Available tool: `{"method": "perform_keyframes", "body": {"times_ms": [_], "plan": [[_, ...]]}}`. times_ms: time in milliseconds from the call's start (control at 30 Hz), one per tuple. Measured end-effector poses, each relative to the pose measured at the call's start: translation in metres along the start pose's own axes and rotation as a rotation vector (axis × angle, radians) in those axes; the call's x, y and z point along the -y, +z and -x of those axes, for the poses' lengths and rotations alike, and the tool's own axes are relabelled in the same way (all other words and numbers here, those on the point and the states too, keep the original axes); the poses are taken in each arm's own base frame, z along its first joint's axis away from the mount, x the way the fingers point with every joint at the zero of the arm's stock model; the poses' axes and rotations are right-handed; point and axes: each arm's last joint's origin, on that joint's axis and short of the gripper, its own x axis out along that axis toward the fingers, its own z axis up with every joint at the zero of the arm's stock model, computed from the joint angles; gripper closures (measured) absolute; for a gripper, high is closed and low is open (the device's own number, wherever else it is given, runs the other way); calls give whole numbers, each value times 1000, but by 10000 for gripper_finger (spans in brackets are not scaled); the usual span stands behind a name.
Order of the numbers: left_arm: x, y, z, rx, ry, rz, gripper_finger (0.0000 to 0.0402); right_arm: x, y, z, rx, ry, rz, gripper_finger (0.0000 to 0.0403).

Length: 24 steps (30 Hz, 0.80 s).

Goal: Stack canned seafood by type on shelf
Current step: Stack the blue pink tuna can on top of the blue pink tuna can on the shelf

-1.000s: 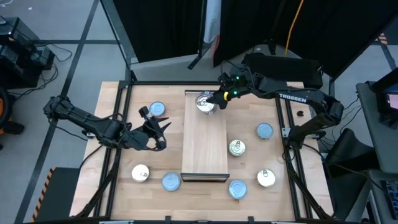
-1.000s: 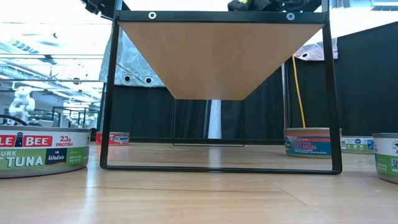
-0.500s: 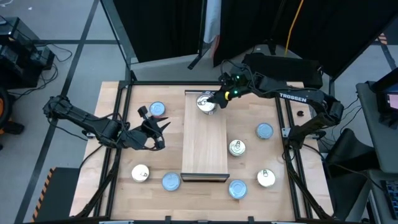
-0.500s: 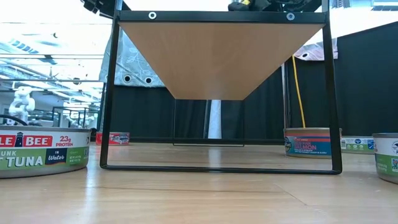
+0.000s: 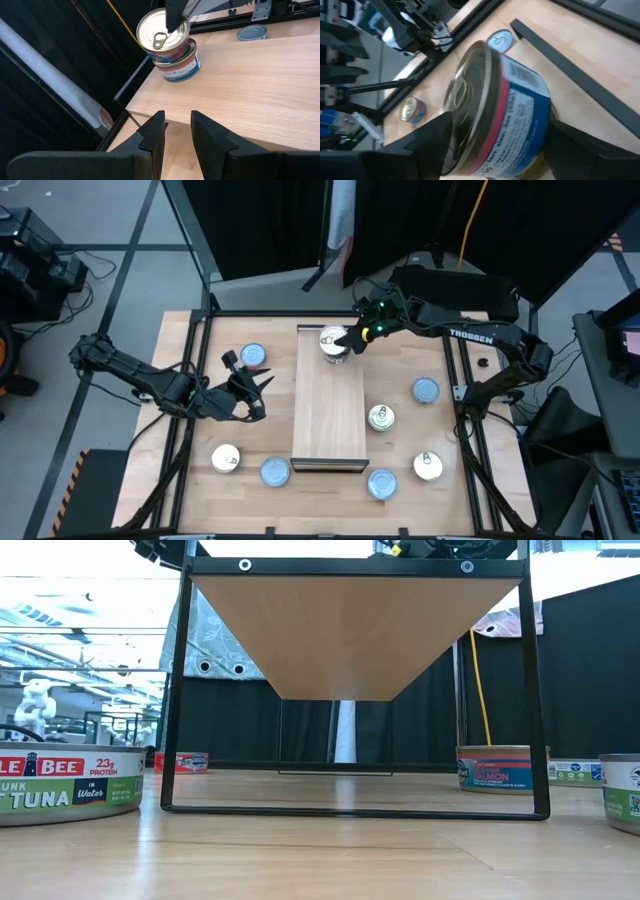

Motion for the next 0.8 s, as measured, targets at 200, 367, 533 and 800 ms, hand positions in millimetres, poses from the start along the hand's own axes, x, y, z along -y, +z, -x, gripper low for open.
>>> {"method": "perform_keyframes", "body": {"times_ms": [200,367,533,800], "plan": [[0,0,0,0,0,0,304,0,0,0,3,-5,20,65],[0,0,0,0,0,0,304,0,0,0,2,-3,32,42],[0,0,0,-1,0,2,304,0,-1,0,-5,-12,66,37],[0,0,0,0,0,2,304,-1,-2,-1,3,-45,124,36]]}}
